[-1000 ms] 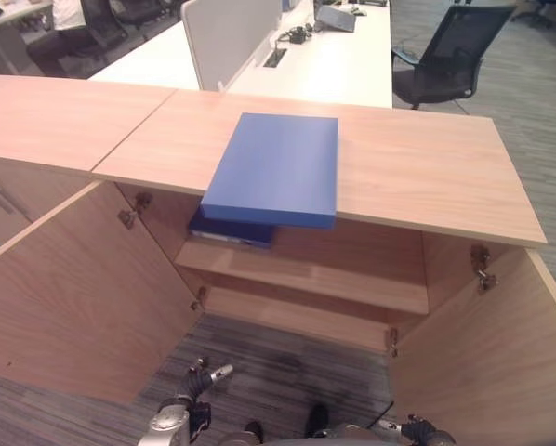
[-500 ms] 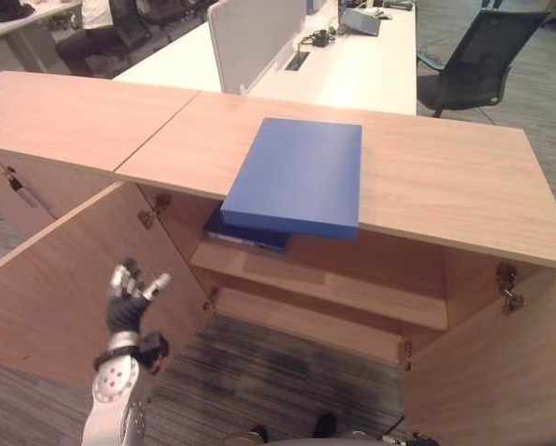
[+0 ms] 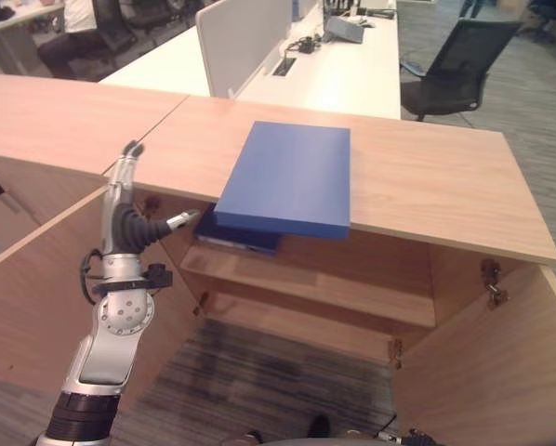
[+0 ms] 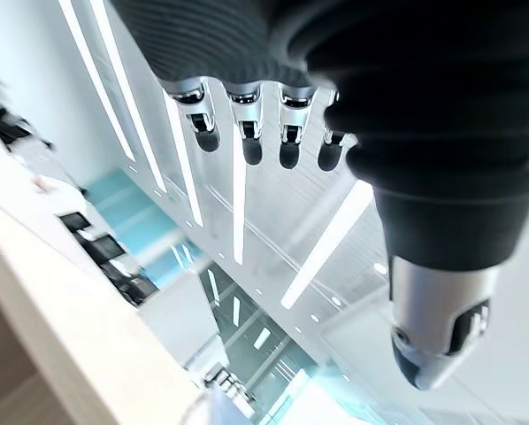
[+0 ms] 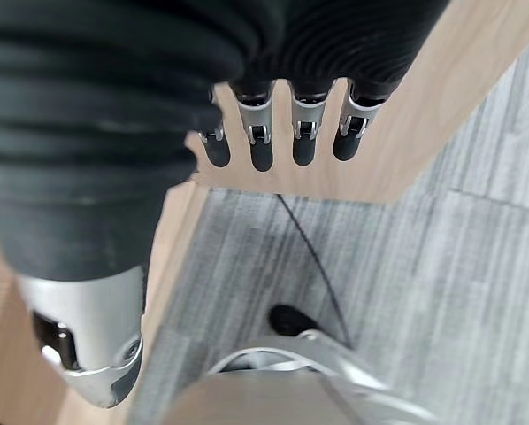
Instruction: Put the empty folder in the office cabinet
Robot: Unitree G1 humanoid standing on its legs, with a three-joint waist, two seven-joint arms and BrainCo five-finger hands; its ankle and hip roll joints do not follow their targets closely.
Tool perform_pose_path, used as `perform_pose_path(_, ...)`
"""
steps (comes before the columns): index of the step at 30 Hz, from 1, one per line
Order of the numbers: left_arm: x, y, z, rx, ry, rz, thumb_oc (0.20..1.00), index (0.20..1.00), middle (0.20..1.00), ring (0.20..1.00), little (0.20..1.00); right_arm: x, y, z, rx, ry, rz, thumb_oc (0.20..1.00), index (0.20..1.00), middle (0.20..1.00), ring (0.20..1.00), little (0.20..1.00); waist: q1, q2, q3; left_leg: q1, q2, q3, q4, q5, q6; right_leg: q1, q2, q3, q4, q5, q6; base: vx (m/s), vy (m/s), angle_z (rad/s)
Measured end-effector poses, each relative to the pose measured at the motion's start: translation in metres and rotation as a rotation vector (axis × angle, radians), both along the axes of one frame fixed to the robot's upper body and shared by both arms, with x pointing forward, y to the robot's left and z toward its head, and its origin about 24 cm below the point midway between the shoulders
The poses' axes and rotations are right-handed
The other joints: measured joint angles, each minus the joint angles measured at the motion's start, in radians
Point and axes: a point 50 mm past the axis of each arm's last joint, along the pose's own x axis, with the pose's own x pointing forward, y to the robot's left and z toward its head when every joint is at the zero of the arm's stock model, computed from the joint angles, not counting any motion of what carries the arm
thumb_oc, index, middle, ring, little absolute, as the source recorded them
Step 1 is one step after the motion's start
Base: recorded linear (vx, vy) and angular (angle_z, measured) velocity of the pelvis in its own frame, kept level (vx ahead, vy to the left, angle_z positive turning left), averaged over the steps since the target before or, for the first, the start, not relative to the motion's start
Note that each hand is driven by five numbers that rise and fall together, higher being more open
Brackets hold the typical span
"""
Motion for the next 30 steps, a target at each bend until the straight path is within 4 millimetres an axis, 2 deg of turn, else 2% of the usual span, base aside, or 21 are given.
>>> perform_pose_path(4, -0.001, -0.02, 0.001, 0.074, -0.002, -0.11, 1.0, 1.0, 1.0, 1.0, 1.0, -0.004, -0.001, -0.001, -0.006, 0.019, 0.025, 1.0, 1.0, 1.0, 1.0, 1.0, -0.014, 0.019, -0.017, 0.015, -0.001, 0.004, -0.005, -0.002, 0.0, 0.013, 0.001, 0.005, -0.006, 0.002, 0.003, 0.0, 0.006, -0.02)
perform_pose_path(8, 0.002, -0.04, 0.005, 0.112, -0.01, -0.22, 1.0, 1.0, 1.0, 1.0, 1.0, -0.007, -0.001, -0.001, -0.007, 0.028, 0.025, 1.0, 1.0, 1.0, 1.0, 1.0, -0.016, 0.024, -0.021, 0.012, -0.001, 0.011, -0.006, -0.002, 0.0, 0.012, 0.001, 0.01, -0.002, 0.003, 0.005, 0.0, 0.005, -0.06)
perform_pose_path(14, 0.005, -0.066, 0.007, 0.174, -0.009, -0.343, 1.0, 1.0, 1.0, 1.0, 1.0, -0.009, -0.002, -0.001, -0.013, 0.039, 0.035, 1.0, 1.0, 1.0, 1.0, 1.0, -0.023, 0.015, -0.032, 0.009, -0.001, 0.016, -0.005, -0.007, 0.007, -0.001, 0.001, 0.02, 0.011, 0.002, 0.004, 0.0, 0.005, -0.05)
perform_pose_path(18, 0.006, -0.067, 0.003, 0.205, 0.018, -0.355, 1.0, 1.0, 1.0, 1.0, 1.0, -0.009, -0.002, -0.001, -0.018, 0.043, 0.053, 1.0, 1.0, 1.0, 1.0, 1.0, -0.042, 0.01, -0.044, 0.009, -0.001, 0.019, -0.005, -0.007, 0.007, -0.002, 0.002, 0.022, 0.011, 0.002, 0.004, 0.0, 0.0, 0.0)
perform_pose_path(24, 0.016, -0.073, -0.009, 0.239, 0.077, -0.369, 1.0, 1.0, 1.0, 1.0, 1.0, -0.009, -0.001, -0.001, -0.018, 0.043, 0.053, 1.0, 1.0, 1.0, 1.0, 1.0, -0.043, 0.011, -0.046, 0.01, -0.001, 0.027, -0.002, -0.007, 0.006, -0.001, 0.001, 0.026, 0.011, 0.003, 0.004, 0.0, 0.001, -0.01)
perform_pose_path(30, 0.03, -0.075, -0.019, 0.385, 0.113, -0.325, 1.0, 1.0, 1.0, 1.0, 1.0, -0.007, -0.002, -0.001, -0.021, 0.042, 0.056, 1.0, 1.0, 1.0, 1.0, 1.0, -0.046, 0.015, -0.049, 0.024, -0.001, 0.032, -0.002, -0.005, 0.003, 0.006, 0.002, 0.03, 0.009, 0.003, 0.004, 0.0, 0.0, 0.0)
